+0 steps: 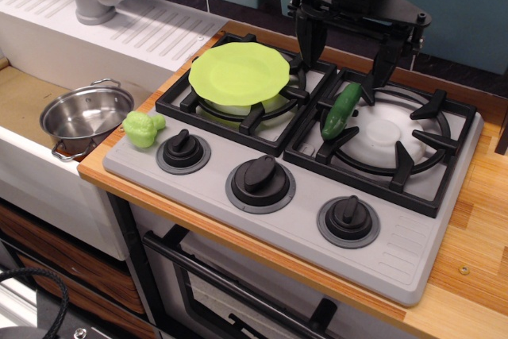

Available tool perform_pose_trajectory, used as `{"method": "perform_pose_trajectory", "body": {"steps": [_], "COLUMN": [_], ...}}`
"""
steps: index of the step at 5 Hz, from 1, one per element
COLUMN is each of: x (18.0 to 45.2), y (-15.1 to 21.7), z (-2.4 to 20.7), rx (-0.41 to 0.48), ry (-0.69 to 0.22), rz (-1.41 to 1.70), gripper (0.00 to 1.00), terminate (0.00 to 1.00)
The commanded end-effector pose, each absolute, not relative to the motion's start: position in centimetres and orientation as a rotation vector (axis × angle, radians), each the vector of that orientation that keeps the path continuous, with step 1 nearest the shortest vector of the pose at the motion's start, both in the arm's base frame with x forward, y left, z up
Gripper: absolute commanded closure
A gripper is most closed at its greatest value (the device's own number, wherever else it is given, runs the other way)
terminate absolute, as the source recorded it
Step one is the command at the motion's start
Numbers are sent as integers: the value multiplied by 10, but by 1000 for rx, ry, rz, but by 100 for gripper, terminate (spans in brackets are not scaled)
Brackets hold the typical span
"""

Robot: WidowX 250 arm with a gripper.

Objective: Put pickle on plate and cauliflower in pot or pan in sink

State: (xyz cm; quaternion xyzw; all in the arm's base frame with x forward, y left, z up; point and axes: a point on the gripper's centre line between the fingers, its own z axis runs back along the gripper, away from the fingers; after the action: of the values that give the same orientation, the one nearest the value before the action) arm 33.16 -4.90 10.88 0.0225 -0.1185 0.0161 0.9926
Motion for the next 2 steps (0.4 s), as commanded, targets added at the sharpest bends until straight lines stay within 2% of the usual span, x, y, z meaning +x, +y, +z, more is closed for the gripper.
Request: {"method": "perform_pose_trajectory", "body": {"steps": [1,2], "x": [332,339], "y": [-49,-52], "z": [109,90], "rx": [45,11], "ry": [-238,-274], "rz": [32,29], "gripper": [0,0], "terminate": [0,0]}}
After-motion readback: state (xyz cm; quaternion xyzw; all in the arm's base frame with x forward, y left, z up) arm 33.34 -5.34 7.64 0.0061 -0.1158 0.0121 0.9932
